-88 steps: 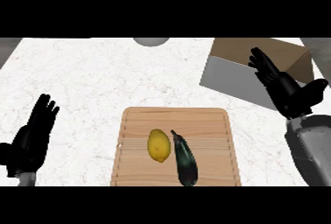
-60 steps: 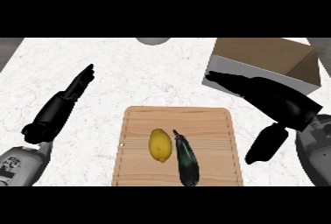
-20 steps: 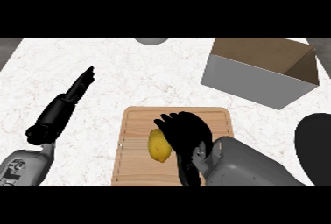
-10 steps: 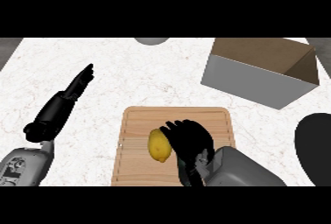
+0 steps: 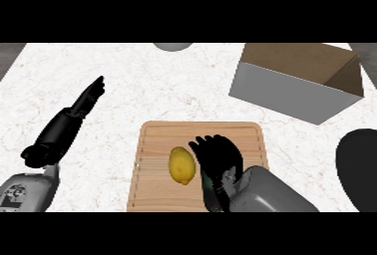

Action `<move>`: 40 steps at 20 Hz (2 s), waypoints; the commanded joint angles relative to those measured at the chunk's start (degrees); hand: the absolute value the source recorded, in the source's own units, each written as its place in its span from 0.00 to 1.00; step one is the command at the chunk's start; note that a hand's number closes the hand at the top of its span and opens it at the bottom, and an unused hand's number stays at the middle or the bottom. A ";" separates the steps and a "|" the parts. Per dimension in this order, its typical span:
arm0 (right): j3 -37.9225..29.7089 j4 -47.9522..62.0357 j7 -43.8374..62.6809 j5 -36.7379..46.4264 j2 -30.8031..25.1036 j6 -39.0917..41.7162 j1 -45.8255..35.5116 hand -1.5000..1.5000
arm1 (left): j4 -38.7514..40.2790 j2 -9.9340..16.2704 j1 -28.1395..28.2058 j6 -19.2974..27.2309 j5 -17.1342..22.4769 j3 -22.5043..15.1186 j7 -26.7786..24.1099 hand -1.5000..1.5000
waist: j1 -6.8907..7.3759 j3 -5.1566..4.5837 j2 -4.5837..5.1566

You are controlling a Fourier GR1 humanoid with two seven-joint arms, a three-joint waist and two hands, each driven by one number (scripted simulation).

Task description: Pick the eggplant from the cutting board and place it in the cardboard box

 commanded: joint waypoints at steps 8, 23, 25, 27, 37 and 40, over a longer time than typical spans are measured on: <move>1.21 1.74 -7.93 8.79 3.96 0.64 5.02 1.00 | 0.27 -1.86 -1.30 -2.23 -1.64 3.46 1.34 0.50 | -0.02 0.00 0.02; -0.38 4.79 -33.35 21.30 1.64 -17.35 -1.01 1.00 | -0.18 -4.27 -2.73 -2.85 -3.71 3.41 3.05 0.50 | 0.29 0.03 0.20; 1.70 3.24 -34.61 21.84 5.47 -20.34 -1.16 1.00 | -0.59 -3.36 -1.60 -4.39 -2.66 3.86 2.38 0.50 | 0.56 0.04 0.18; 3.01 1.48 -38.13 22.02 7.59 -23.44 -2.27 1.00 | -0.99 -4.59 -1.65 -2.89 -4.01 2.77 3.23 0.50 | 0.69 0.07 0.15; -8.09 -15.32 -39.46 22.90 3.20 -21.32 -6.35 1.00 | 3.82 -4.43 -2.56 -3.23 -4.97 4.67 -0.34 0.50 | -0.72 -0.02 -0.09; -12.77 -19.91 -32.57 23.21 4.29 -22.29 -3.83 1.00 | 1.52 -3.51 -1.87 -4.21 -3.28 5.98 1.25 0.50 | -0.90 0.00 -0.22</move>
